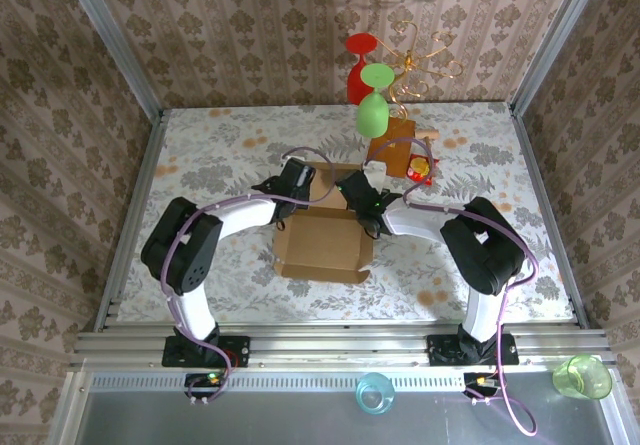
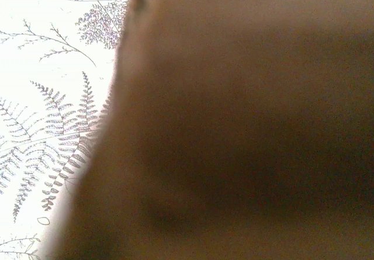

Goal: Fold the paper box

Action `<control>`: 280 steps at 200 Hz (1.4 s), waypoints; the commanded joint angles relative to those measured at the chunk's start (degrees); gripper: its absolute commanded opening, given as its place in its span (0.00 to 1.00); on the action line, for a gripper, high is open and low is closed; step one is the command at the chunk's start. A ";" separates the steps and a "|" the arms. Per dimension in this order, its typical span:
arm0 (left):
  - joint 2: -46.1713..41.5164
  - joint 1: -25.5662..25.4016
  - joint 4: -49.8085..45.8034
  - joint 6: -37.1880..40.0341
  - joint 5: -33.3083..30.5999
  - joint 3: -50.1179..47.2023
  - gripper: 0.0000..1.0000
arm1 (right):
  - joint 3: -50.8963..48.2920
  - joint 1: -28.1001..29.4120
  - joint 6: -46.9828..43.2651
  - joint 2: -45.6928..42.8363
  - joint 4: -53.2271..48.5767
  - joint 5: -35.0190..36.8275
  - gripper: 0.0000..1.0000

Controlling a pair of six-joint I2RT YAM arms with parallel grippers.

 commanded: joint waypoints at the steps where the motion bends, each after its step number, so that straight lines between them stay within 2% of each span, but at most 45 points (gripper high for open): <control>1: 0.76 -0.55 -2.80 2.16 -6.96 -0.15 0.21 | 0.34 -0.38 3.42 0.48 -4.58 6.12 0.00; 18: -1.88 -1.02 -2.47 1.98 -5.63 -1.32 0.43 | 0.50 -0.38 3.18 0.44 -4.94 6.18 0.00; 37: -5.36 -0.60 -1.59 1.76 -1.01 -2.65 0.63 | 1.16 -0.38 2.90 0.37 -5.82 5.91 0.00; 52: -8.08 0.26 -0.17 1.72 3.86 -4.04 0.70 | 1.87 -0.38 2.98 0.58 -6.68 5.76 0.00; 73: -10.32 3.27 1.55 1.70 12.24 -5.62 0.73 | 2.83 -0.70 3.17 1.13 -7.66 4.93 0.00; 107: -11.13 6.71 4.19 4.94 20.90 -7.72 0.73 | 4.54 -0.91 2.99 2.21 -9.44 3.98 0.00; 158: -7.58 8.67 6.17 7.05 26.34 -6.01 0.73 | 4.99 -1.09 2.64 2.65 -9.67 2.93 0.00; 194: -3.57 7.82 4.79 7.89 22.04 -2.15 0.69 | 5.25 -1.35 2.27 2.93 -9.32 1.75 0.00; 225: -2.38 7.25 4.40 8.13 15.08 -0.39 0.63 | 5.51 -1.61 1.96 3.32 -8.84 0.85 0.00; 260: -0.16 6.80 5.74 9.61 14.56 1.41 0.60 | 6.00 -1.70 1.77 4.13 -8.75 -0.15 0.00; 280: 1.65 6.80 5.63 9.83 14.00 2.75 0.49 | 6.21 -1.70 1.93 4.34 -8.82 -0.33 0.00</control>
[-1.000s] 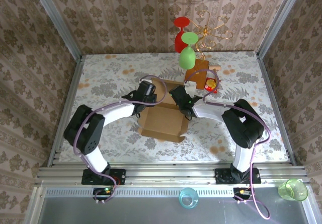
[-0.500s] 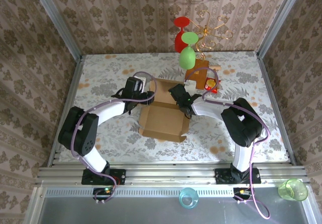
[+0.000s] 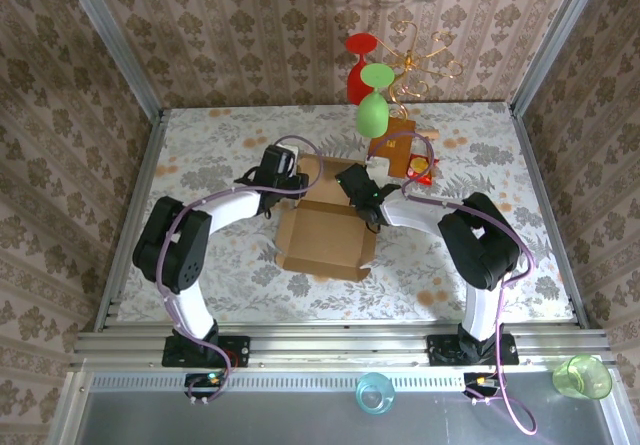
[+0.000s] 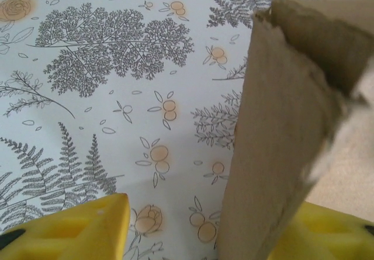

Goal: Fold the paper box

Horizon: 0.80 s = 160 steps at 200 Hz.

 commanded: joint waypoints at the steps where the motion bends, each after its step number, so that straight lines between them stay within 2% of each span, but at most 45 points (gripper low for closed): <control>1: 2.34 -0.43 0.13 1.81 -2.04 2.34 0.48 | 0.97 -0.28 0.43 1.91 -1.38 -1.27 0.00; 26: 3.76 -0.67 0.04 1.60 -4.41 2.98 0.19 | 1.03 -0.31 0.58 1.95 -1.44 -1.61 0.00; 34: 3.70 -0.90 0.04 1.42 -5.59 2.95 0.13 | 1.00 -0.36 0.77 1.98 -1.61 -1.66 0.00; 61: 3.76 -2.46 -0.62 1.84 -9.43 3.40 0.00 | 0.89 -0.36 1.79 1.63 -1.97 -2.20 0.00; 89: 4.38 -3.74 -1.48 1.94 -11.24 4.16 0.00 | 1.20 -0.37 2.92 1.51 -2.64 -3.06 0.00; 93: 4.30 -3.90 -1.49 1.86 -11.25 4.06 0.04 | 1.16 -0.33 3.10 1.46 -2.74 -3.18 0.00; 108: 3.09 -4.37 -1.92 1.21 -11.42 3.68 0.44 | 1.29 -0.40 3.78 1.16 -3.34 -3.46 0.00; 116: 1.68 -4.80 -2.24 0.74 -11.61 3.27 0.57 | 1.33 -0.53 4.30 0.89 -3.87 -3.59 0.00; 131: -2.29 -5.27 -2.75 -1.14 -10.52 1.69 0.67 | 1.12 -0.92 5.61 0.11 -4.69 -4.33 0.00; 160: -12.57 -5.35 -6.23 -9.39 -7.01 -1.56 0.71 | 0.80 -1.24 8.80 -1.90 -5.93 -6.15 0.00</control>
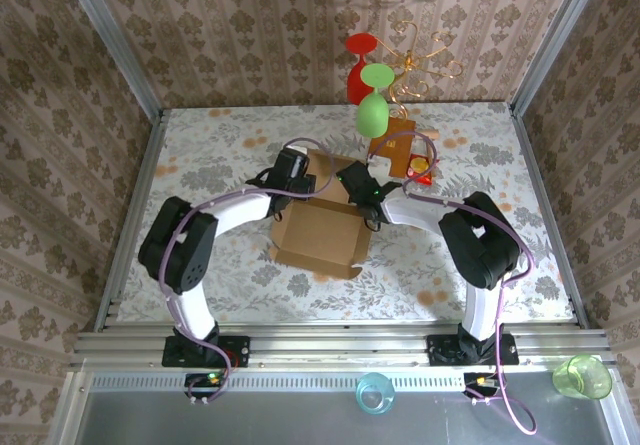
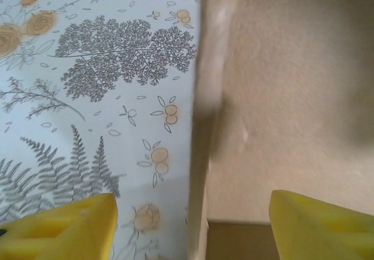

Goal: Fold the paper box

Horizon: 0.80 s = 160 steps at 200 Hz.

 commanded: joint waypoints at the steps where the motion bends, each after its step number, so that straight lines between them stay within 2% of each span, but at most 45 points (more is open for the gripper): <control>1: -10.57 -0.48 -3.48 -7.71 2.07 -2.26 0.71 | 0.17 -0.35 5.17 -1.82 -5.04 -3.00 0.00; 44: -27.58 -1.79 -9.47 -19.49 3.61 -10.80 0.66 | -1.56 -1.83 15.97 -5.72 -7.11 -10.23 0.00; 58: -31.81 -1.94 -16.53 -25.05 0.82 -12.37 0.58 | -1.59 -2.02 20.20 -7.19 -9.51 -11.54 0.00; 71: -34.76 -1.89 -22.13 -29.50 1.08 -13.72 0.52 | -1.14 -2.02 24.21 -8.24 -12.77 -12.03 0.00; 91: -38.95 -2.08 -26.36 -36.71 3.79 -18.34 0.55 | -0.12 -2.09 30.04 -8.94 -17.75 -13.74 0.00; 118: -44.63 -3.07 -25.78 -43.61 7.60 -25.83 0.61 | -0.22 -2.20 35.97 -8.72 -20.11 -18.18 0.00; 160: -47.47 -4.64 -24.56 -46.02 8.47 -27.98 0.65 | -0.90 -2.01 39.79 -6.39 -19.97 -22.99 0.00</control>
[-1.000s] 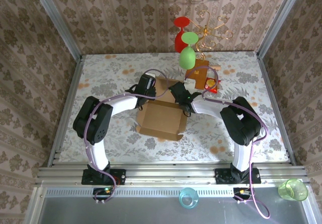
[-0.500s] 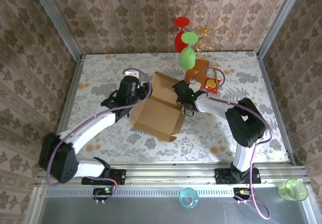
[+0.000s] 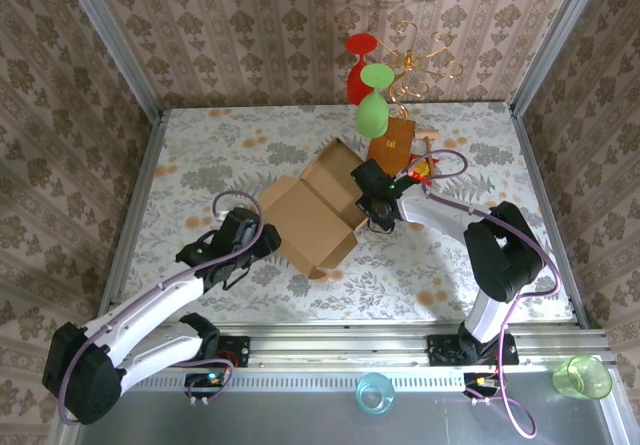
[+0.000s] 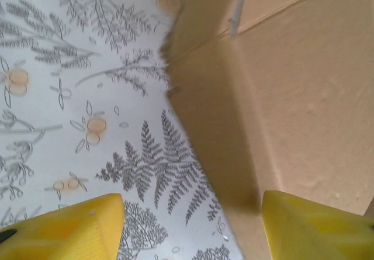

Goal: Fold the paper box

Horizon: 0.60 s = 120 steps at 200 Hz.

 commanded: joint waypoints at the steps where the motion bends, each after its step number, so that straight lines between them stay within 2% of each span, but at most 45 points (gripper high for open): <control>1: -0.86 -1.06 -0.36 -4.02 0.91 0.85 0.65 | 0.07 -0.03 5.95 1.24 -2.37 -3.66 0.00; 23: 0.68 -1.58 -0.38 -4.08 0.56 0.95 0.65 | -1.68 0.05 7.41 1.57 -0.12 -5.01 0.00; 45: 2.57 -1.69 3.94 -4.12 1.15 0.07 0.63 | -1.88 0.40 7.93 1.62 0.17 -5.39 0.00; 74: 5.94 -1.80 6.38 -3.61 1.15 1.66 0.52 | -1.66 1.01 8.25 1.31 -0.55 -4.80 0.00; 96: 7.79 -2.03 6.27 -3.08 0.15 2.83 0.33 | -1.89 1.40 8.51 1.22 -0.47 -5.05 0.00; 120: 9.07 -2.08 5.27 -2.11 -1.51 3.85 0.04 | -2.29 1.89 9.09 1.13 -0.27 -5.35 0.00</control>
